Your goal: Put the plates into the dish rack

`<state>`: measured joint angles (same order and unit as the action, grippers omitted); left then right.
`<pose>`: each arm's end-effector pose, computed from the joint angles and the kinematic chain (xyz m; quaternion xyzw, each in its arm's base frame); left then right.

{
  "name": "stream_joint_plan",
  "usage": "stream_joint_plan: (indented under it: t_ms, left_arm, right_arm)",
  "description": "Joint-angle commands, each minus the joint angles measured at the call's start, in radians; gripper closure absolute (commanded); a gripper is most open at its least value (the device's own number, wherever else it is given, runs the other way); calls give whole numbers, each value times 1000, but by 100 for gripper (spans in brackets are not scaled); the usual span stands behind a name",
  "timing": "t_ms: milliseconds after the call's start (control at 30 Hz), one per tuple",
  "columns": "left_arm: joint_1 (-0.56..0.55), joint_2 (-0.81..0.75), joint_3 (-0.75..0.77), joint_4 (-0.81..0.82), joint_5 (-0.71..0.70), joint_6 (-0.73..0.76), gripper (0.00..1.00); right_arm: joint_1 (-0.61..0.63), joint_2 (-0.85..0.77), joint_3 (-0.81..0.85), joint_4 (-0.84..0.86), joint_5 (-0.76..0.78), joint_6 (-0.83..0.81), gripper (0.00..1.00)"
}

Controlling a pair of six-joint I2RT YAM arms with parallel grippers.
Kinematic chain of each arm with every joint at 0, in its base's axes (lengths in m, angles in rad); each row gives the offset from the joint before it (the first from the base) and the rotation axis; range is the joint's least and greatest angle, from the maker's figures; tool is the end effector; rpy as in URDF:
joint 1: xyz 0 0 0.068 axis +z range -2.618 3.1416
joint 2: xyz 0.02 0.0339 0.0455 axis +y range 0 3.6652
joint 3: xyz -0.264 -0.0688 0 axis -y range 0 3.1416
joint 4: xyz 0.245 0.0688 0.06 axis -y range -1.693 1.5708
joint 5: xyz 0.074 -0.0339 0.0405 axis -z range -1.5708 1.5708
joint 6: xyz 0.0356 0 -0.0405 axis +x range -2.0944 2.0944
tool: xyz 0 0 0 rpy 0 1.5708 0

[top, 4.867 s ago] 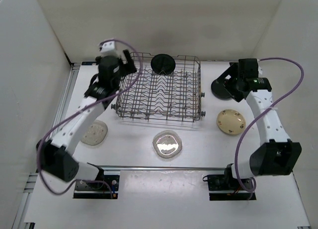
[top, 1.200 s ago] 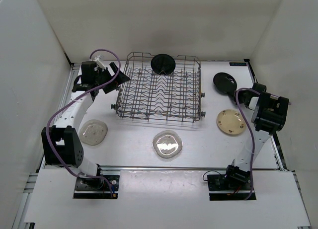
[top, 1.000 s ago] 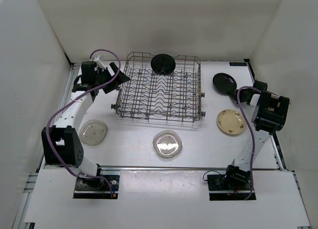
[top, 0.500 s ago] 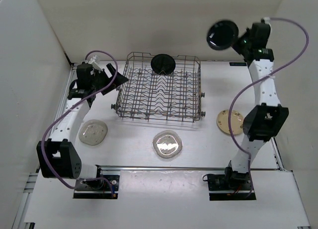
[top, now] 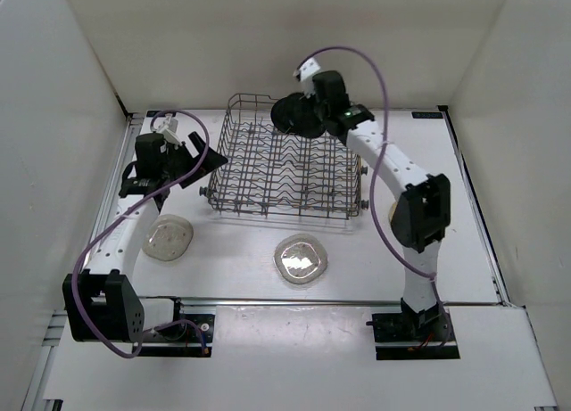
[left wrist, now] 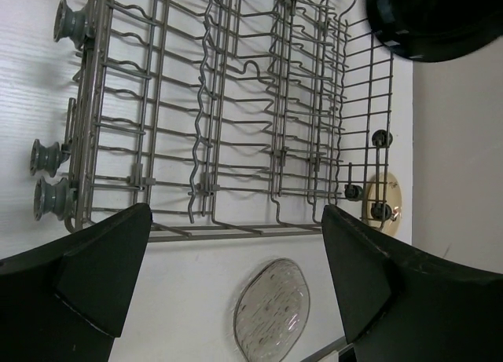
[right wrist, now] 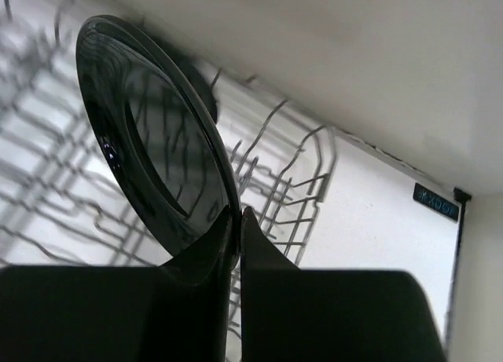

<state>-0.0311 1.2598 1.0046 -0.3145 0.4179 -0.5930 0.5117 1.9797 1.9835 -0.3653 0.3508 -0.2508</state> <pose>0.2806 -0.0232 0.3036 -0.1423 0.8522 -0.3173 0.3909 0.4160 0.2196 0.3787 -0.2093 0.7888 -0.0695 0.5737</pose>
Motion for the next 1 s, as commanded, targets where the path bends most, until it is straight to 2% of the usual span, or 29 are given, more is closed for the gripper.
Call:
stream_joint_plan:
  t_ms: [0, 700, 967]
  left_arm:
    - [14, -45, -20, 12, -4, 12, 0]
    - [82, 49, 8, 3, 65, 59, 0]
    - [91, 76, 8, 3, 107, 59, 0]
  right_arm:
    - [17, 7, 31, 81, 36, -312, 100]
    - [36, 126, 37, 178, -245, -639, 100]
    - [36, 177, 46, 222, -263, -659, 100]
